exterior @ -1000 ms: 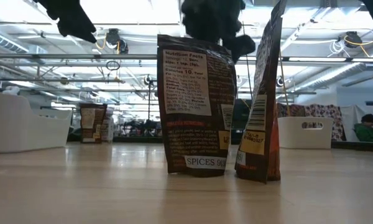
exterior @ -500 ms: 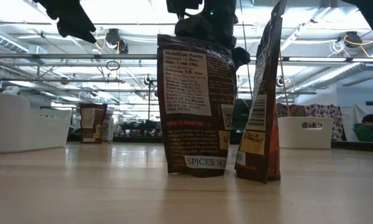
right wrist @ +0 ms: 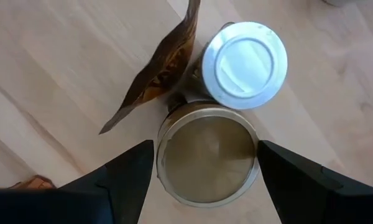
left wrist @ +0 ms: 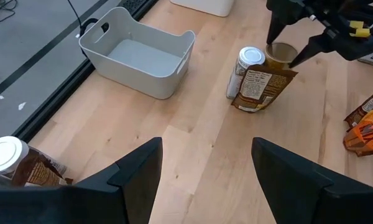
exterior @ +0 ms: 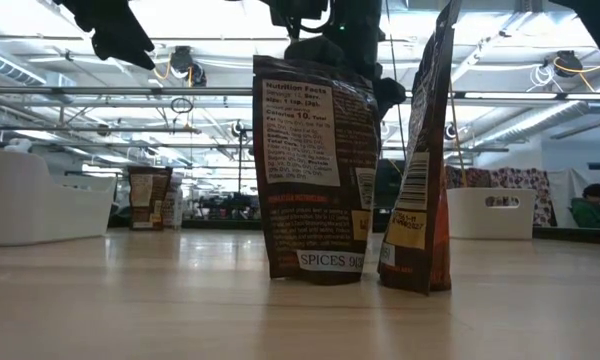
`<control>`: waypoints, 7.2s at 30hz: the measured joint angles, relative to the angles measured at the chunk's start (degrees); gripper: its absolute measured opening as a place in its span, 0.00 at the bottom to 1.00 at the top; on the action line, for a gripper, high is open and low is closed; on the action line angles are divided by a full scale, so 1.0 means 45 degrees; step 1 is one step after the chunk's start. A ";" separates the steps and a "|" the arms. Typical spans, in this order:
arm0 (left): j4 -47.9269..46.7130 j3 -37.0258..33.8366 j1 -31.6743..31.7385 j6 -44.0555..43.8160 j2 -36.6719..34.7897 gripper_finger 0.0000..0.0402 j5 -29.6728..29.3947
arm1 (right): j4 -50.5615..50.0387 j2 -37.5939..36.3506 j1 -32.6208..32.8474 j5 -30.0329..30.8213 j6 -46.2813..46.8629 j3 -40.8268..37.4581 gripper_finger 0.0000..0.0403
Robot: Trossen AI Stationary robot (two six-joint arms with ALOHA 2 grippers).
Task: Sort spices by type
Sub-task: Put the top gold spice bottle into the top white bin, then put the right gold spice bottle into the top white bin
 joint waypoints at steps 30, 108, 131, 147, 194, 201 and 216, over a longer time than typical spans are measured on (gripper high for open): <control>0.0005 -0.0005 0.0001 0.0087 0.0000 0.63 0.0000 | -0.0502 0.0034 0.0330 0.0646 0.0289 0.0765 0.68; 0.0160 -0.0005 0.0010 0.1102 0.0000 0.63 -0.0342 | -0.4185 -0.3313 -0.1774 0.1021 -0.0720 0.0764 0.63; 0.0519 -0.0005 0.0010 0.1660 0.0099 0.63 -0.0560 | -0.4111 -0.4515 -0.9758 0.2597 -0.7110 0.0769 0.63; 0.0527 -0.0005 0.0010 -0.0162 0.0770 0.63 -0.1302 | -0.3469 -0.2920 -1.1576 0.1557 -1.2123 0.0468 0.63; 0.1025 -0.0005 0.0010 -0.1358 0.0787 0.63 -0.2681 | 0.0665 -0.3623 -1.1997 0.1947 -1.4460 -0.5158 0.80; 0.1020 -0.0005 0.0010 -0.1355 0.0787 0.63 -0.2681 | -0.1130 -0.3623 -1.1988 0.2307 -1.3819 -0.4074 0.80; 0.1010 -0.0005 0.0001 -0.0744 0.0787 0.63 -0.2435 | -0.4145 -0.4304 -0.9428 -0.2123 -0.9631 -0.2509 0.80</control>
